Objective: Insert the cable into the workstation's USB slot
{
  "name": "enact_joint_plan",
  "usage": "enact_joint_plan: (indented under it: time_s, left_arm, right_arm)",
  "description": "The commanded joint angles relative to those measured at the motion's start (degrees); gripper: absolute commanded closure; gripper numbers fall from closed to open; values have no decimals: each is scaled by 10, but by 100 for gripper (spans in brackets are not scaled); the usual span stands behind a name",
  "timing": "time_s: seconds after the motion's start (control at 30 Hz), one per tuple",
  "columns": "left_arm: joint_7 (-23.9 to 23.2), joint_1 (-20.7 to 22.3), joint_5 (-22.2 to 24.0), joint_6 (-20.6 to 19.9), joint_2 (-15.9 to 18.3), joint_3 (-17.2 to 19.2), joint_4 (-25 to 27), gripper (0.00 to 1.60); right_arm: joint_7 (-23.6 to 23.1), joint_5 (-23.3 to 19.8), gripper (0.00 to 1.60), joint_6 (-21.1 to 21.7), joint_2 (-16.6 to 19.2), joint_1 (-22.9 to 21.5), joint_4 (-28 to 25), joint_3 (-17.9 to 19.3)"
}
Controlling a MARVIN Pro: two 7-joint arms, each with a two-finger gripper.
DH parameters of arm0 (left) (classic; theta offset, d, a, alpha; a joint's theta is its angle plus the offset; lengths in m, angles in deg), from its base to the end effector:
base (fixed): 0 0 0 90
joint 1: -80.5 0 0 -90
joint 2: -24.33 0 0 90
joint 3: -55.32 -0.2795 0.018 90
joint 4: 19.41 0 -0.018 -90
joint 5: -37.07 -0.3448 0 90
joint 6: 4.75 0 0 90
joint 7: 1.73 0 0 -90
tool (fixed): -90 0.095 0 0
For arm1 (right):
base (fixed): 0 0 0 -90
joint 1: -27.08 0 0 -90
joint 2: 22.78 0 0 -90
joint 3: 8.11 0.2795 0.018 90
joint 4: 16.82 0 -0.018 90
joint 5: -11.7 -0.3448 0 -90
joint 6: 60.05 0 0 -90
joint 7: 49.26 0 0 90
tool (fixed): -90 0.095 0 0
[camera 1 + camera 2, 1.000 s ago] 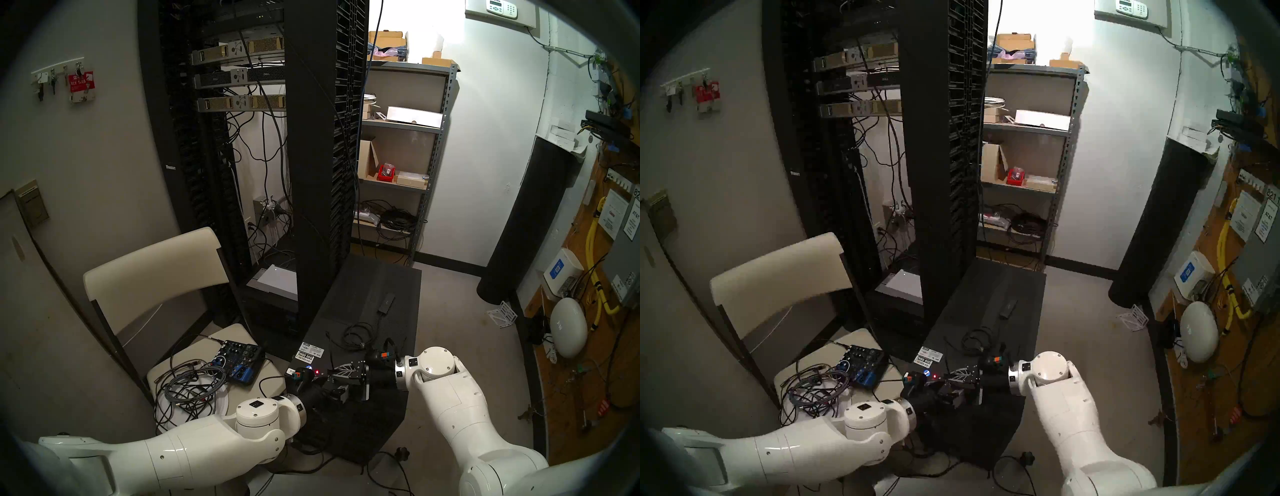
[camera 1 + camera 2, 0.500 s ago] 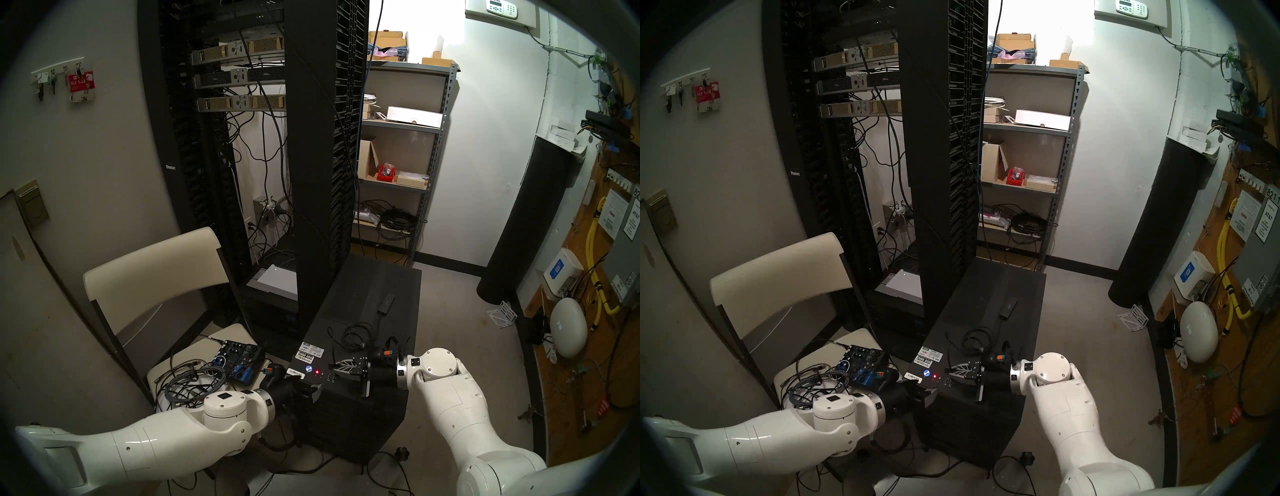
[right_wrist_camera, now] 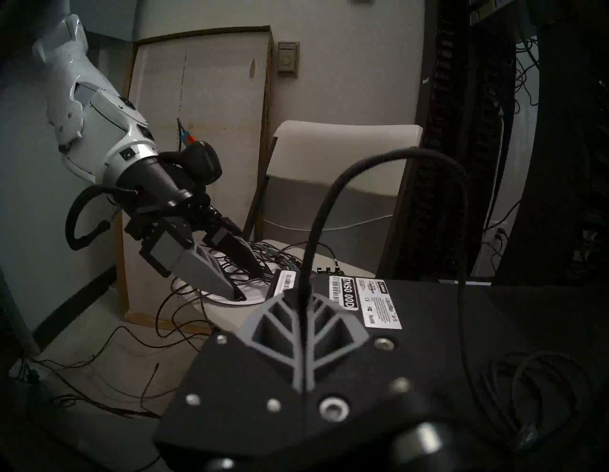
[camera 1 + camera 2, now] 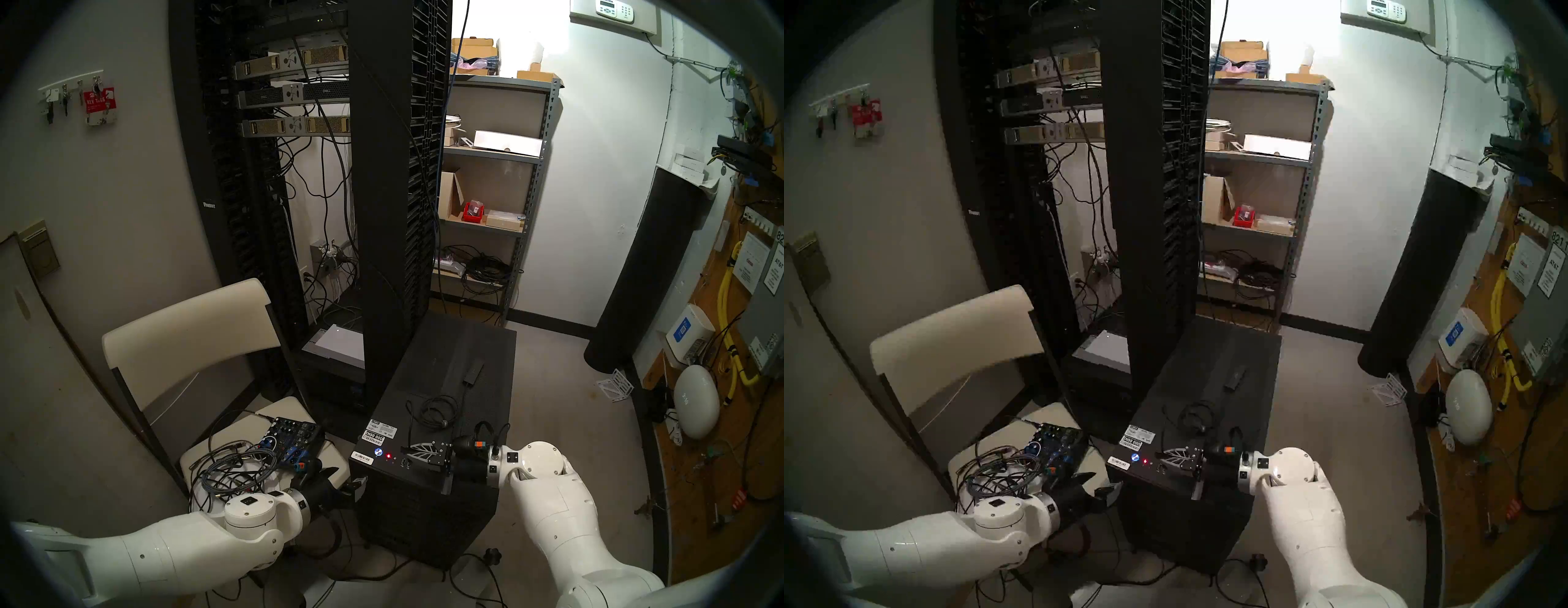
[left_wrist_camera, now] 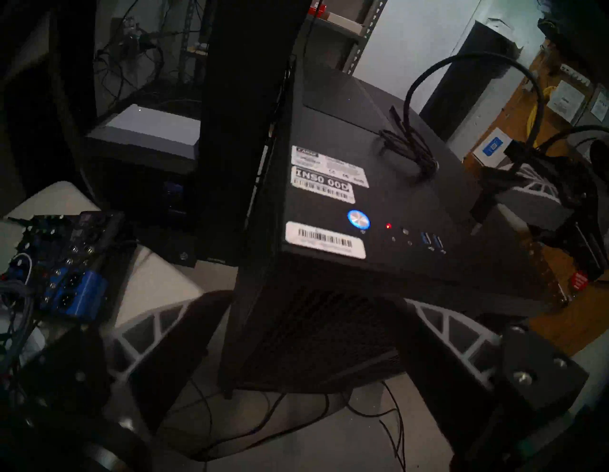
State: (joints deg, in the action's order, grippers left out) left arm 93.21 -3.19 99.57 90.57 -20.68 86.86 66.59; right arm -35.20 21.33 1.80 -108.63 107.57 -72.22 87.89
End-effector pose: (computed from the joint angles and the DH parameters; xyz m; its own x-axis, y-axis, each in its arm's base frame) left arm 0.3015 -0.0355 -0.4736 0.6407 0.0343 0.7670 -0.3472 -0.8781 0.3293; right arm 0.3934 0.0235 -0.4497 -0.0420 0.2065 0.9775 0.9578 -0.2700 0.0982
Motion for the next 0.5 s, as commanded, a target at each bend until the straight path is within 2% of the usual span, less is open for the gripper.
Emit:
enact_joint_plan:
  time_s: [0.0,0.47]
  left_arm:
    - [-3,7,-8,17,-24,0,6,0]
    - [0,13,-19,16,-37,0,16,0]
  right_arm:
    - [1,-6,160,-21,-12,4,-7,-3]
    - [26,13,160,-47,-4,-6,14,-7]
